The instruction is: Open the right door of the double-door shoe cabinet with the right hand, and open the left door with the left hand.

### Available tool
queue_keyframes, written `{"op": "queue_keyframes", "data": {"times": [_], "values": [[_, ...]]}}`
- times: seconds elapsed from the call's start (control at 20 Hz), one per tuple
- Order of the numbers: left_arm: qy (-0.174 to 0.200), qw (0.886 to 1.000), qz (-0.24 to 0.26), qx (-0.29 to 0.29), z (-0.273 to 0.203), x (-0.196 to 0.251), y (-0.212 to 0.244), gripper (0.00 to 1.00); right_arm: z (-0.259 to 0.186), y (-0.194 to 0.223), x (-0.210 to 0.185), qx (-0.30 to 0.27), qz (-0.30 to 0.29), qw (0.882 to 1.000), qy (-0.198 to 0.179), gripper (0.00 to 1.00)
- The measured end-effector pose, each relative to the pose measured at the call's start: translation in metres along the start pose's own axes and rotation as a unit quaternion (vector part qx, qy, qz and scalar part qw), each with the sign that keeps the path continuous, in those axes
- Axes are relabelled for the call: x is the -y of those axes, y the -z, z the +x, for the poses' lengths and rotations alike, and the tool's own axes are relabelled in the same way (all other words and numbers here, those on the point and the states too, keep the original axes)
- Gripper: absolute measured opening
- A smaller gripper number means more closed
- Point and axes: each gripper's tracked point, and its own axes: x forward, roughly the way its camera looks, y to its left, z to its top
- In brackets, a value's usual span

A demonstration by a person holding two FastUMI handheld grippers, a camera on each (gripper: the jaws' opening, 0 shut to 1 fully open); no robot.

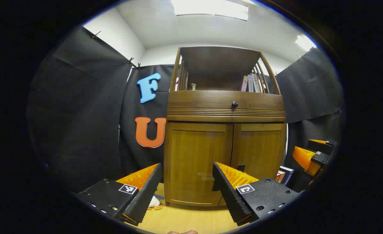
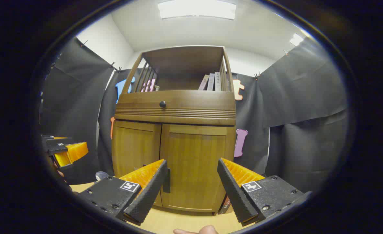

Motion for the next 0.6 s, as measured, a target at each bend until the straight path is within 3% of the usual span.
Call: {"op": "queue_keyframes", "data": {"times": [0.3,0.6], "values": [[-0.013,1.0,0.005,-0.021,-0.002,-0.007,0.016,0.95,0.0,0.005,0.003,-0.006,-0.008,1.0,0.002,0.99],[-0.021,1.0,0.008,0.009,-0.005,-0.012,-0.004,0.95,0.012,0.012,0.0,-0.015,-0.008,1.0,-0.005,0.99]]}}
